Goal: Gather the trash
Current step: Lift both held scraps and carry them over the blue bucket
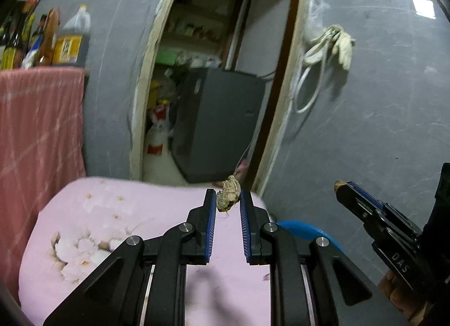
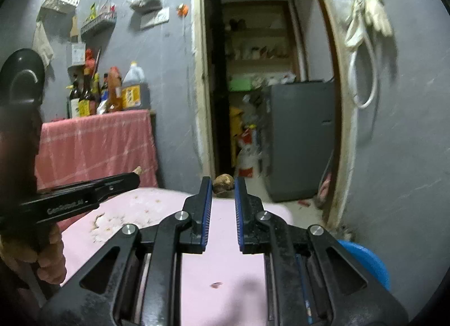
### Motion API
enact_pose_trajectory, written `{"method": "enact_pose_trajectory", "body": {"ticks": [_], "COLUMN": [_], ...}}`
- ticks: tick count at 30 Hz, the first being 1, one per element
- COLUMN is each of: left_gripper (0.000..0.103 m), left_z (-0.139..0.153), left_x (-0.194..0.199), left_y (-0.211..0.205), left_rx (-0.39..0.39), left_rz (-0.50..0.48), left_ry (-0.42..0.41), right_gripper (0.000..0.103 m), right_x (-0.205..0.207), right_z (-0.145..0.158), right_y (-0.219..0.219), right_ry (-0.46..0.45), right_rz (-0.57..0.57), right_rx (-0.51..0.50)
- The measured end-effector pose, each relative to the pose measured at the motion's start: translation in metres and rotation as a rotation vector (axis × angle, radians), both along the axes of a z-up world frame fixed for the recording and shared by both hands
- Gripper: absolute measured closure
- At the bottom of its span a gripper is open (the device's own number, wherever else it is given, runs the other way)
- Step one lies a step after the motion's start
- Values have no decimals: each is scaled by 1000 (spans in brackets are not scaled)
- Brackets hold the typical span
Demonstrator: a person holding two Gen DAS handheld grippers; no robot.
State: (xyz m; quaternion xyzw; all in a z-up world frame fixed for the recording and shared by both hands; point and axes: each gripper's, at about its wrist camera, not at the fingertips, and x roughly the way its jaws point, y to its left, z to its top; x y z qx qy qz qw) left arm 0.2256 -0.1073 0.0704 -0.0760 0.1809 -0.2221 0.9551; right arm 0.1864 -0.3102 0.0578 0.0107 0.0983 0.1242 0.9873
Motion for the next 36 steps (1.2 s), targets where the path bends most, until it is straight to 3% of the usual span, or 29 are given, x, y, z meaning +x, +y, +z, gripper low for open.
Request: {"method": "enact_pose_trajectory", "body": {"ticks": [10,22,32,36], "left_gripper": [89,89,89,89], "left_z": [20,24,-3,-21], "left_x": [-22,-22,-3,10], "left_y": [-43,-107,-155,-172], "left_rx": [-32,9,97,134], "left_rz": [-70,-172,-234,-259], "left_ry": [-91,-105,-22,58], "right_gripper": [87,87,87,87], "right_x": [-37,-47,-39,-31], "right_z": [19,8,-22,-38], "right_y": [-47,-99,-134,-146], "right_ry": [-120,-115,-41,25], "right_rz": [-142,-237,-283,-297], "right_rx": [-2,15,73,106]}}
